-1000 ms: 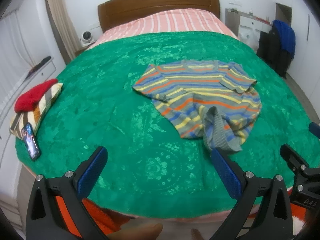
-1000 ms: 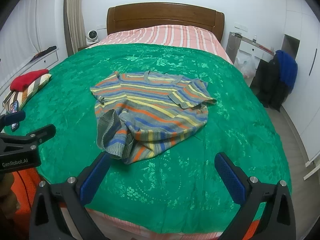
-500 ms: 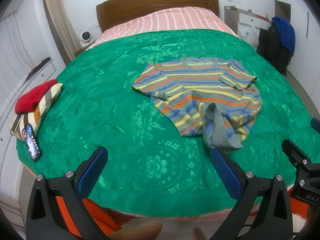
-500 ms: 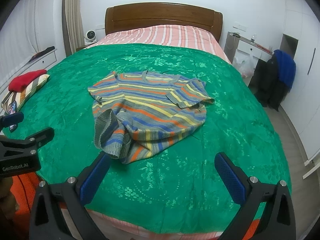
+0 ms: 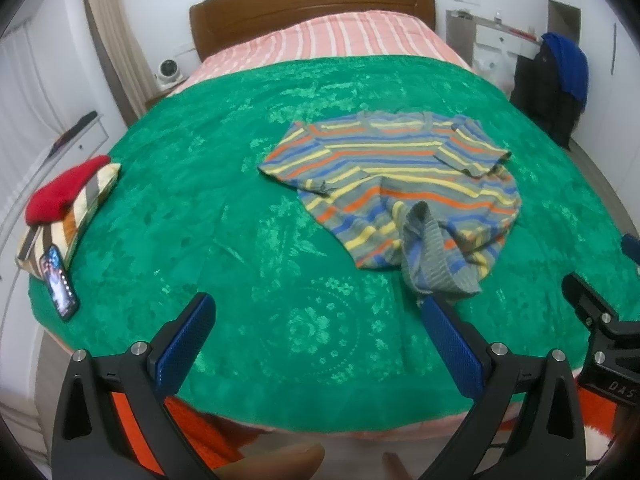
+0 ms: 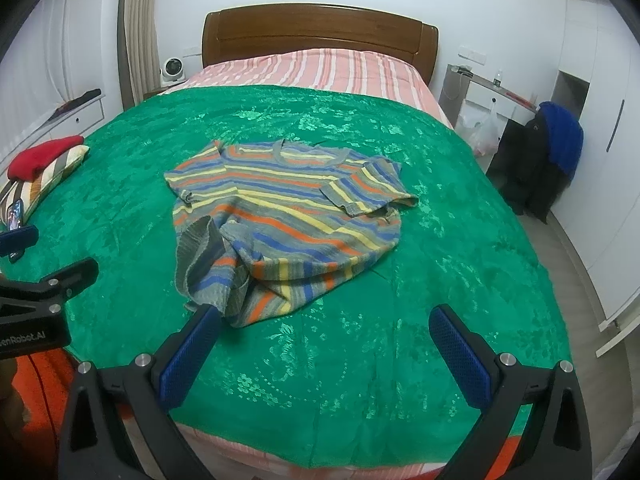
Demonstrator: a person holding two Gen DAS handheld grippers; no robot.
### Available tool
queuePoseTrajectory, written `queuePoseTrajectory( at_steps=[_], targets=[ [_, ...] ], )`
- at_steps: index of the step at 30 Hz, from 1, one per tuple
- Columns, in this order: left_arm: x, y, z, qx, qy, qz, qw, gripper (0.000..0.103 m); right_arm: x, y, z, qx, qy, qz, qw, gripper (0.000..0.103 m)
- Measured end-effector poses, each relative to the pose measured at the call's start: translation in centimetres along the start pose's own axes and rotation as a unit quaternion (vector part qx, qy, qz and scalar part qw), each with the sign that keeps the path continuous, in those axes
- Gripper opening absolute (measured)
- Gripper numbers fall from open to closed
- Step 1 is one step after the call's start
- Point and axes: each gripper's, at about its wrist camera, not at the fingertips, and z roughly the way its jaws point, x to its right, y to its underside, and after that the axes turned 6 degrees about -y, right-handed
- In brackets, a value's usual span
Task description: Fold small clothes
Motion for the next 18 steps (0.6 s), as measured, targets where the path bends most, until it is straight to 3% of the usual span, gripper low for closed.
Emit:
queuePoseTrajectory(
  at_steps=[18],
  targets=[
    [-0.19, -0.15, -0.38, 0.001, 0.014, -0.005, 0.9999, 0.103, -0.16, 0.05, -0.06, 0.002, -0.003, 0.001, 1.0, 0.103]
  ],
)
